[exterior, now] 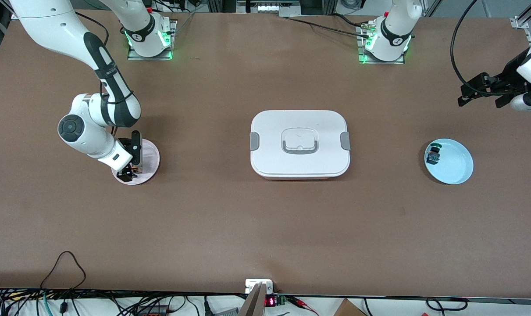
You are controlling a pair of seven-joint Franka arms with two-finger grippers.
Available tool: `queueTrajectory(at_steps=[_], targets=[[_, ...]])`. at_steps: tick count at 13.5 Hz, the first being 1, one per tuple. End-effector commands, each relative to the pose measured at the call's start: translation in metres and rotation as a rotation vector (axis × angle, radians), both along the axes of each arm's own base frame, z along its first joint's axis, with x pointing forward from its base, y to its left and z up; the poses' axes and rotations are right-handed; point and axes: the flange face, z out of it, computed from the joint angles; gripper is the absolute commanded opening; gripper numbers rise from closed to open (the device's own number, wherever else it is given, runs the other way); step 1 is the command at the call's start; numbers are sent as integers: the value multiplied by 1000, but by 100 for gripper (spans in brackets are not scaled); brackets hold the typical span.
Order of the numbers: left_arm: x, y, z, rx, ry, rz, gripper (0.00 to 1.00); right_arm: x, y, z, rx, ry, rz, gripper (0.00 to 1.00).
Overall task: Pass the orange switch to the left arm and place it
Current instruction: 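Lower the right gripper onto the orange switch and close it, then lift the orange switch with the right gripper off the plate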
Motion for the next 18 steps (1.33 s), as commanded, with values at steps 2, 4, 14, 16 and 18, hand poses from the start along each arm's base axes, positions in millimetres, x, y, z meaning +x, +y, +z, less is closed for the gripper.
queueTrajectory(at_steps=[2, 4, 14, 16, 18], targets=[[1, 4, 4, 19, -2, -12, 100, -5, 1, -5, 12, -23, 14, 37], [1, 4, 4, 20, -2, -12, 100, -1, 3, 14, 14, -40, 31, 8], [2, 4, 3, 20, -3, -14, 100, 2, -29, 353, 18, 130, -43, 0], [2, 4, 3, 20, -3, -14, 100, -11, -31, 377, 18, 120, -43, 0], [2, 4, 3, 20, -3, -14, 100, -13, -33, 380, 13, 118, -43, 0]])
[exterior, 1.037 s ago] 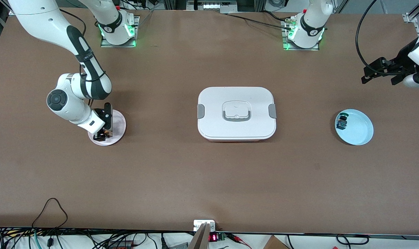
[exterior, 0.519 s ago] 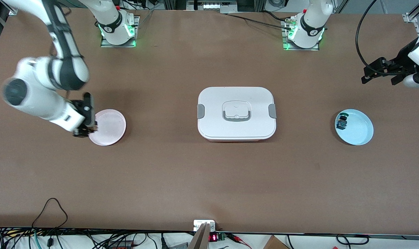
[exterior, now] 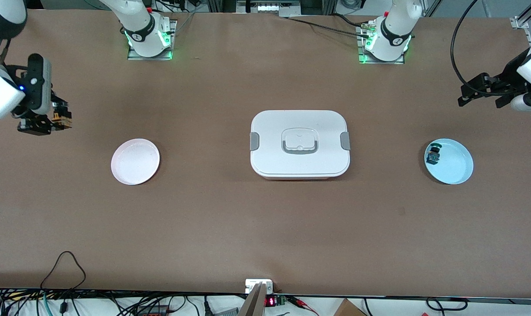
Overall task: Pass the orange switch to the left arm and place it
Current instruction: 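Lift the orange switch with the right gripper off the plate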
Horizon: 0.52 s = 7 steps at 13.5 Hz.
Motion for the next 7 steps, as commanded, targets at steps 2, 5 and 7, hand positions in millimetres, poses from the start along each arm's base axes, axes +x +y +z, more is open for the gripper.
queueTrajectory(at_steps=[2, 5, 7], targets=[[2, 4, 3, 20, -3, -14, 100, 0, 1, -8, 10, 34, -5, 0], [2, 4, 3, 20, -3, -14, 100, 5, 15, -34, 149, 82, -22, 0], [2, 4, 3, 20, -3, -14, 100, 4, 26, -55, 334, 118, -50, 0]])
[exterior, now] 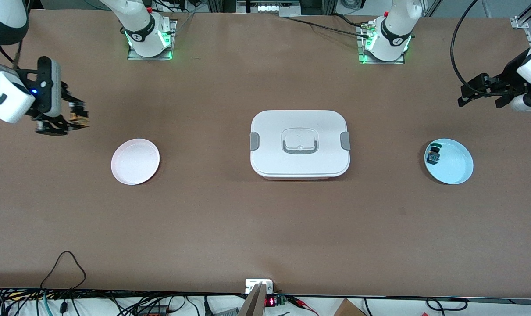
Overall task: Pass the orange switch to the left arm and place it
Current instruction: 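Lift the orange switch with the right gripper off the plate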
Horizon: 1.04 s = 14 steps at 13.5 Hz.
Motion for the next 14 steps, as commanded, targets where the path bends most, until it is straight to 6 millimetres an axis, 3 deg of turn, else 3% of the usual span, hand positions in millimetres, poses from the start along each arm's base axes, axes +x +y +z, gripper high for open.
queueTrajectory(at_steps=[1, 5, 9, 11, 14], targets=[[2, 4, 3, 20, -3, -14, 100, -1, 7, -25, 206, 51, -28, 0], [3, 4, 2, 25, 0, -14, 100, 4, 29, -56, 646, 109, -43, 0], [4, 2, -1, 8, 6, -12, 100, 6, 44, -68, 1010, 174, -15, 0], [8, -5, -10, -3, 24, -13, 100, 3, 35, -70, 1136, 192, -37, 0], [7, -19, -8, -31, 79, -43, 100, -3, 24, -69, 1261, 216, -47, 0]])
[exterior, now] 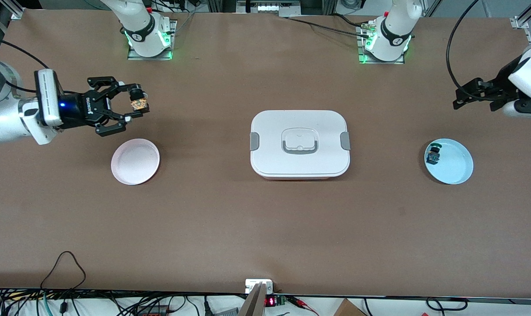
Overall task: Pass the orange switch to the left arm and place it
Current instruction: 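Carry the switch over the box while the left gripper reaches toward it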
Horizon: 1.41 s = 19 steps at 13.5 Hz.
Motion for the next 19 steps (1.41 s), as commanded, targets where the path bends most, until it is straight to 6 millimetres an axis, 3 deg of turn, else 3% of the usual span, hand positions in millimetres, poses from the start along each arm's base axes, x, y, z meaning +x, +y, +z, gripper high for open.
queueTrajectory(at_steps=[1, 3, 6, 8, 9, 12, 15, 19], targets=[[6, -12, 1, -46, 47, -19, 100, -8, -14, 2, 87, 2, -8, 0], [13, -25, -26, -101, 134, -39, 100, -8, -13, 2, 92, 4, -6, 0], [14, -34, -24, -308, 161, -15, 100, -3, 4, 5, 130, -9, -22, 0], [22, -27, -31, -443, 175, 25, 100, 5, 32, 11, 145, -31, -63, 0], [29, -16, -43, -537, 203, 65, 100, 8, 52, 12, 155, -30, -78, 0], [38, -27, -69, -695, 259, 7, 100, 15, 126, 14, 155, -18, -162, 0], [40, -39, -73, -787, 269, -15, 100, 11, 203, 21, 152, 17, -269, 0], [40, -56, -82, -1013, 266, 11, 100, -9, 299, 30, 133, 73, -362, 0]])
